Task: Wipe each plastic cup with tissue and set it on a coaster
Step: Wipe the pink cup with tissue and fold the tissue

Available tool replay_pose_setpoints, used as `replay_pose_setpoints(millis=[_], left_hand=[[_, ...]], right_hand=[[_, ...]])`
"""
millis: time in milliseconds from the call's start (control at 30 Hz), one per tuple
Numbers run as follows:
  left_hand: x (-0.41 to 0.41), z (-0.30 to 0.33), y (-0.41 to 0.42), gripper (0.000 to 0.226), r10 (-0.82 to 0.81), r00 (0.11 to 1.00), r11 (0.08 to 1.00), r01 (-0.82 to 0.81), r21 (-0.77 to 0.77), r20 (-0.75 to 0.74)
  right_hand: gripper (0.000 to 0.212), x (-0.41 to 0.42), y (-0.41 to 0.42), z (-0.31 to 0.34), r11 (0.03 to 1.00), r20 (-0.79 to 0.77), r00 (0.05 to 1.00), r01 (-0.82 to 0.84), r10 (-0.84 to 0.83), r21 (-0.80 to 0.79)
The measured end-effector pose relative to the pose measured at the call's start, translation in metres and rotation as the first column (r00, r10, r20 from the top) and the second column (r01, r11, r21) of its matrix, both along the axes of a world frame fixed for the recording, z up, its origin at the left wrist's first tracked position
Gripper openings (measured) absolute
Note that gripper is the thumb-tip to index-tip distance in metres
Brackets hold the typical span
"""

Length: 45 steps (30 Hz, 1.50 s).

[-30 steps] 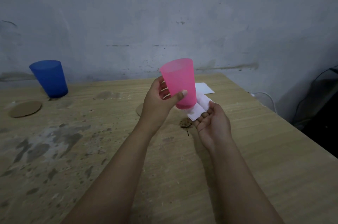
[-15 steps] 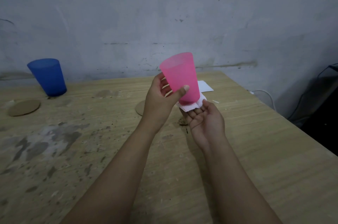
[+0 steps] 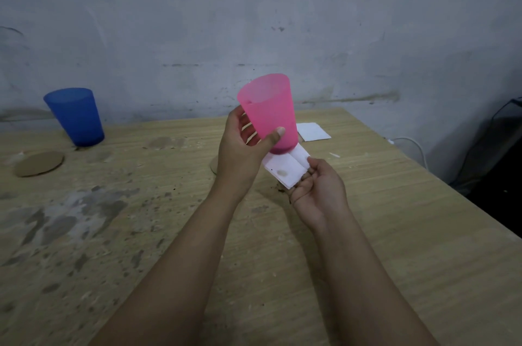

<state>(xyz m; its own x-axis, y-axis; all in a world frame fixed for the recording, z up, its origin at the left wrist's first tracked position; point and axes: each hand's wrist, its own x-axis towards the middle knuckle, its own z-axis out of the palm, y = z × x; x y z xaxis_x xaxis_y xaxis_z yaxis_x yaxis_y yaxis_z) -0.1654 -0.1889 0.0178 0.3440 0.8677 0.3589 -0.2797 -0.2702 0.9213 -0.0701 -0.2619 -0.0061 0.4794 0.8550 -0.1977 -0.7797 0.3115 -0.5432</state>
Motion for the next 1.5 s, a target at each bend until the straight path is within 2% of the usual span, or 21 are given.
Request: replay_pose_setpoints(millis=[167, 400, 533, 700, 967, 1200, 1367, 1500], left_hand=[[-0.001, 0.0, 0.001, 0.061, 0.003, 1.0, 1.0, -0.003, 0.005, -0.009], [-0.002, 0.0, 0.001, 0.064, -0.011, 0.999, 1.0, 0.012, 0.003, -0.033], [-0.001, -0.002, 0.002, 0.065, -0.021, 0.999, 1.0, 0.021, 0.0, -0.042], [0.0, -0.004, 0.001, 0.065, -0.041, 0.997, 0.999, 0.041, -0.004, -0.06], [0.004, -0.003, -0.007, 0.067, -0.083, 0.993, 0.997, 0.083, 0.004, -0.079], [0.005, -0.003, -0.008, 0.066, -0.078, 0.995, 0.997, 0.079, 0.012, -0.059], [0.003, -0.003, -0.004, 0.067, -0.038, 0.999, 0.999, 0.038, 0.018, -0.035], [0.002, -0.003, -0.002, 0.068, -0.027, 0.999, 0.999, 0.027, 0.017, -0.036]], right_hand=[[0.036, 0.003, -0.003, 0.003, 0.999, -0.055, 0.997, 0.051, -0.051, -0.005], [0.036, 0.014, -0.004, 0.003, 0.995, -0.064, 0.993, 0.097, -0.097, 0.002], [0.029, 0.013, -0.008, 0.006, 0.995, 0.002, 0.995, 0.101, -0.101, 0.025], [0.026, 0.012, -0.006, 0.005, 0.992, 0.112, 0.986, 0.123, -0.12, -0.021], [0.026, 0.012, -0.001, -0.001, 0.992, 0.19, 0.976, 0.116, -0.104, -0.052], [0.03, 0.006, 0.0, -0.004, 0.993, 0.182, 0.983, 0.046, -0.026, -0.105], [0.037, 0.009, -0.003, -0.002, 0.983, 0.169, 0.985, 0.076, -0.048, -0.165], [0.021, 0.016, -0.005, 0.001, 0.984, 0.108, 0.987, 0.133, -0.12, -0.116]])
